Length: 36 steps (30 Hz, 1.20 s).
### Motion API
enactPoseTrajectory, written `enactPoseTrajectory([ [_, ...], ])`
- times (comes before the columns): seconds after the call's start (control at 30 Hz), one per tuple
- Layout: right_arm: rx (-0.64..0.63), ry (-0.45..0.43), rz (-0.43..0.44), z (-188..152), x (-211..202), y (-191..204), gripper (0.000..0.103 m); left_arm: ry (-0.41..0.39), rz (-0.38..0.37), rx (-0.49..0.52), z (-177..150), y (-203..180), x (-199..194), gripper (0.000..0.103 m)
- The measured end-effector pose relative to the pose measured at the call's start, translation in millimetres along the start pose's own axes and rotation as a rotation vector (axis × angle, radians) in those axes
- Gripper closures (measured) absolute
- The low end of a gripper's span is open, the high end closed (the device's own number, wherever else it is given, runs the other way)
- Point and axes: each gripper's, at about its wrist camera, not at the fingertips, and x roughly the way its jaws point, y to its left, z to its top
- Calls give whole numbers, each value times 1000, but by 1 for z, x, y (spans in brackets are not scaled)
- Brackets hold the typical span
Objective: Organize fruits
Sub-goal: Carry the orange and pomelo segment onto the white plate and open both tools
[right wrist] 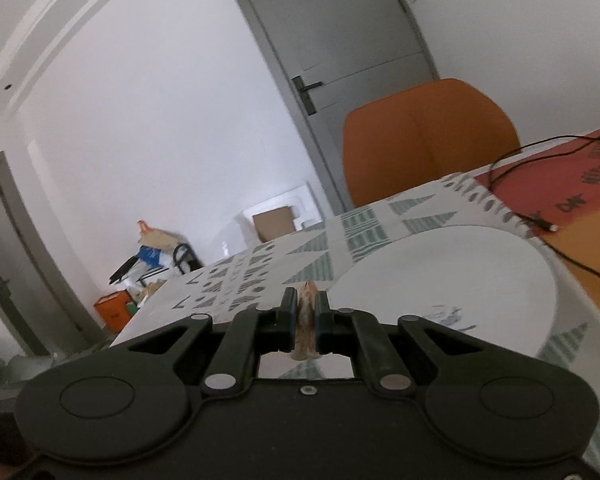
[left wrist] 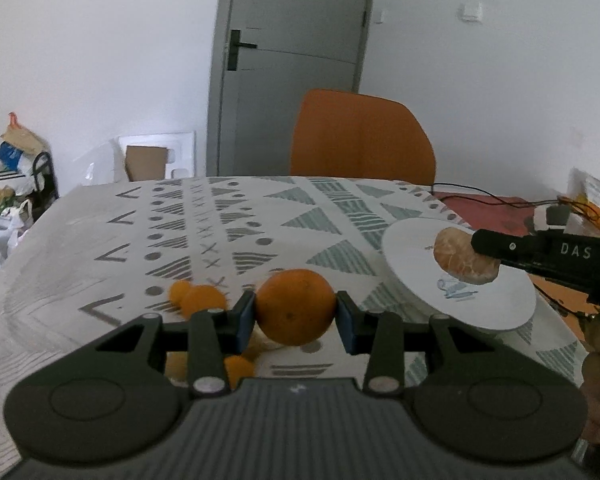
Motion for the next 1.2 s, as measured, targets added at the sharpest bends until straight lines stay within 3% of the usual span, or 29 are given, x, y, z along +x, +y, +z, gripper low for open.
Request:
enactPoseTrajectory([
  [0.33, 48, -11, -94, 0, -2, -38, 95, 18, -31, 55, 7, -32, 18, 62],
  [0.4, 54, -20, -100, 1, -5, -44, 89, 18, -38, 68, 9, -39, 22, 62],
  [0.63, 81, -39, -125, 2, -15, -60, 87, 12, -72, 111, 17, -61, 36, 62],
  [0.7, 77, -38, -124, 1, -16, -62, 80, 13, -81, 120, 19, -67, 40, 62],
  [0.9, 63, -48, -123, 2, -24, -66, 76, 22, -98, 137, 23, -82, 54, 62],
  [1.07, 65, -46, -133, 1, -29, -73, 64, 22, -106, 146, 29, -92, 64, 62],
  [1.2, 68, -35, -127, 0, -29, -77, 63, 30, -124, 138, 33, -100, 72, 62],
])
